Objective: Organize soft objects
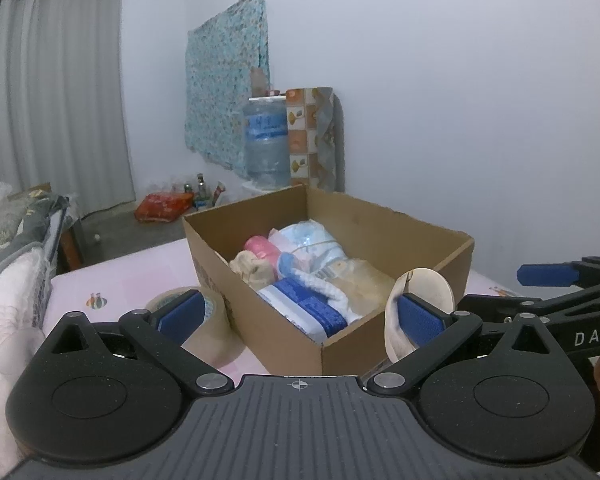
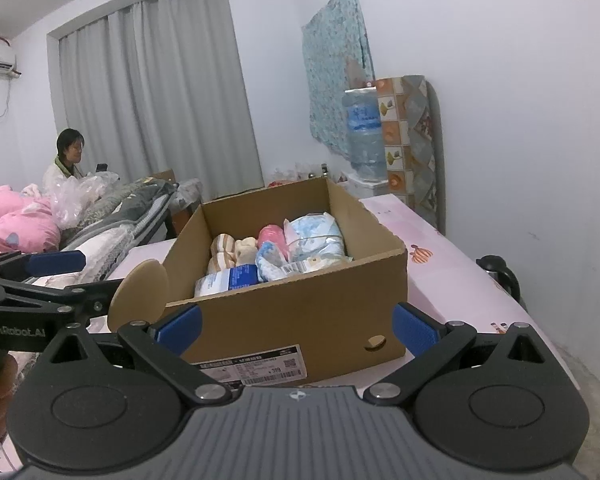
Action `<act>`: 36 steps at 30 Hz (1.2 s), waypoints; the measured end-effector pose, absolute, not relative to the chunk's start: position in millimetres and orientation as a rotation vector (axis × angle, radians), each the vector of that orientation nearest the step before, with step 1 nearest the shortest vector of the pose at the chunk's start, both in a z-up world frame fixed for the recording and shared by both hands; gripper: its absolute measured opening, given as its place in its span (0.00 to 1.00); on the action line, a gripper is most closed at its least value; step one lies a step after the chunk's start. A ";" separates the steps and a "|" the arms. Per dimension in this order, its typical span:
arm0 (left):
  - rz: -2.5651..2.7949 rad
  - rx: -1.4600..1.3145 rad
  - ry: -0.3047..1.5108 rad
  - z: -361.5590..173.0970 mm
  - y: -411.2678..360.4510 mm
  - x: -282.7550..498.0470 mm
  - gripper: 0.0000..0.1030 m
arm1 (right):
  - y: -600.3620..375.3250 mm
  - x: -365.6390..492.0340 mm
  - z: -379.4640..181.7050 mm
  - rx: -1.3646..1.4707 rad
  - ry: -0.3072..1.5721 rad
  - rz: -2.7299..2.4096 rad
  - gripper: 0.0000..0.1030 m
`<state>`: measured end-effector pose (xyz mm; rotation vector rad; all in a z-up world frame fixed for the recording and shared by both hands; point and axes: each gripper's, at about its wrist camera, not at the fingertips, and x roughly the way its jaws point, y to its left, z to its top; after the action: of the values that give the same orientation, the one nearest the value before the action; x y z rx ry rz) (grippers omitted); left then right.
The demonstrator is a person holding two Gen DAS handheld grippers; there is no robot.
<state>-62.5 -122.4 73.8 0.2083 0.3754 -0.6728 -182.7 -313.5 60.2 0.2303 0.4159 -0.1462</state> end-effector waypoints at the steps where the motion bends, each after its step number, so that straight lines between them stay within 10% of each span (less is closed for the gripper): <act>1: -0.671 0.210 0.374 73.9 -122.3 -62.9 1.00 | -313.6 -182.7 60.2 0.231 0.416 -0.146 0.27; 36: -0.666 0.217 0.366 74.3 -123.6 -63.2 1.00 | -310.5 -182.8 60.1 0.236 0.419 -0.143 0.27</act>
<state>-63.2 -123.6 74.3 0.2172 0.3657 -0.6663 -182.8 -310.5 60.1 0.2355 0.4188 -0.1432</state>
